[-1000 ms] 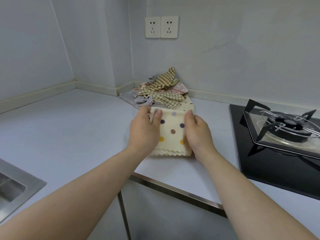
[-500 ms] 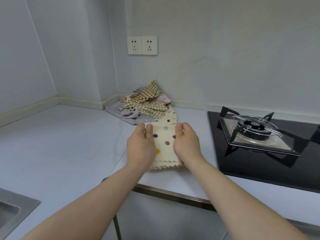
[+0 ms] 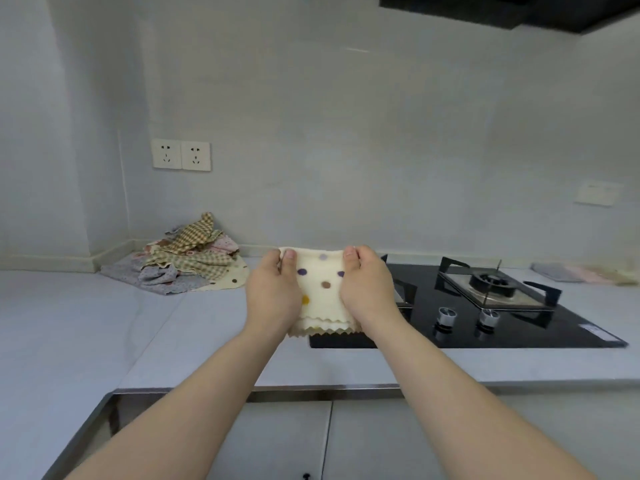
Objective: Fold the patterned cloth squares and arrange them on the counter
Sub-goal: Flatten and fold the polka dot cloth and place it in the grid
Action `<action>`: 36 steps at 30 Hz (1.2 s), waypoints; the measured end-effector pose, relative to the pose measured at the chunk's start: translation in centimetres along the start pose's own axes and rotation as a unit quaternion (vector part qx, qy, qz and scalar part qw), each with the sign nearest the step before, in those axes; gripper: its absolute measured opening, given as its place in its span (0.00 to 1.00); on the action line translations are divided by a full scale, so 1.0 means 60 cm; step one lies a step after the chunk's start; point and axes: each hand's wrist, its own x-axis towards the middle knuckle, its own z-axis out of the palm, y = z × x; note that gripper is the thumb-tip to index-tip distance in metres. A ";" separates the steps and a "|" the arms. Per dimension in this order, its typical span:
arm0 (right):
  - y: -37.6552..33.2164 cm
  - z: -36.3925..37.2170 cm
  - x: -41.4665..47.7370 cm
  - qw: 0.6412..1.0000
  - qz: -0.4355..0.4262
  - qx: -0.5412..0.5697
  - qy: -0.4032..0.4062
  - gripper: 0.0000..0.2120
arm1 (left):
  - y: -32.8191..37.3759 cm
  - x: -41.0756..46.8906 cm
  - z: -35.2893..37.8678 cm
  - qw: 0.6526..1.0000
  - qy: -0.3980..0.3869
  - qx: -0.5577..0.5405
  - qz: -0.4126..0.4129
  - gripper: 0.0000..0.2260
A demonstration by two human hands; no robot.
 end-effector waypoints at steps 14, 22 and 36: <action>0.168 -0.316 0.001 0.992 0.034 -0.010 0.124 0.17 | 0.125 -0.168 0.278 0.991 -0.116 -0.039 0.059 0.18; 0.293 -0.371 0.113 0.986 0.082 -0.017 0.146 0.13 | 0.085 -0.111 0.471 0.981 -0.174 -0.035 0.074 0.17; 0.182 -0.772 0.305 0.952 0.255 -0.025 0.168 0.14 | 0.480 -0.101 0.724 0.949 -0.309 0.010 -0.058 0.18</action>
